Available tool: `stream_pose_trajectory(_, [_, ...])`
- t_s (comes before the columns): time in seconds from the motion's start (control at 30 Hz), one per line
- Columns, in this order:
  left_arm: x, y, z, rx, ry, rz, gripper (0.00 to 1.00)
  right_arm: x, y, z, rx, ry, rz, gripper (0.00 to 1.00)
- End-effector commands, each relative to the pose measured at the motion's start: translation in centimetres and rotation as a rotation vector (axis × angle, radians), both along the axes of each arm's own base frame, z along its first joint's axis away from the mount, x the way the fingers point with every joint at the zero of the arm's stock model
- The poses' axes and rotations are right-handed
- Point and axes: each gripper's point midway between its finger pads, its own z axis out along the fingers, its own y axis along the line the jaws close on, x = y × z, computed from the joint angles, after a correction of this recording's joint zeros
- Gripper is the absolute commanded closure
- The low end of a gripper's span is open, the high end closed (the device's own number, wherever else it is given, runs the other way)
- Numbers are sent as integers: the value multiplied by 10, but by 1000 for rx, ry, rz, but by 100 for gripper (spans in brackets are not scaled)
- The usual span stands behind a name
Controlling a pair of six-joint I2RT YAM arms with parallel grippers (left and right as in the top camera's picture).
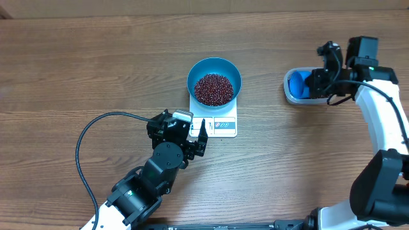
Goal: Scoop item into bowl and weigh 150g on scale
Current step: 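Drag the scoop through the beans in the tub to refill it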
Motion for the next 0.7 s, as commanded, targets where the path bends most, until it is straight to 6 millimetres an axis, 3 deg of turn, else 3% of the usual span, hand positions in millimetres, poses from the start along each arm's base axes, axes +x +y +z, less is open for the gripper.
stream_pose_trajectory(0.0, [0,1,0,-12,-1,16,1,-5,15,-5,4,26,38,96])
stream_pose_trajectory(0.33, [0,1,0,-12,-1,16,0,-2,18,-2,56,25,3,96])
stream_pose_trajectory(0.67, [0,1,0,-12,-1,16,0,12,-17,6,70,-32,-115,96])
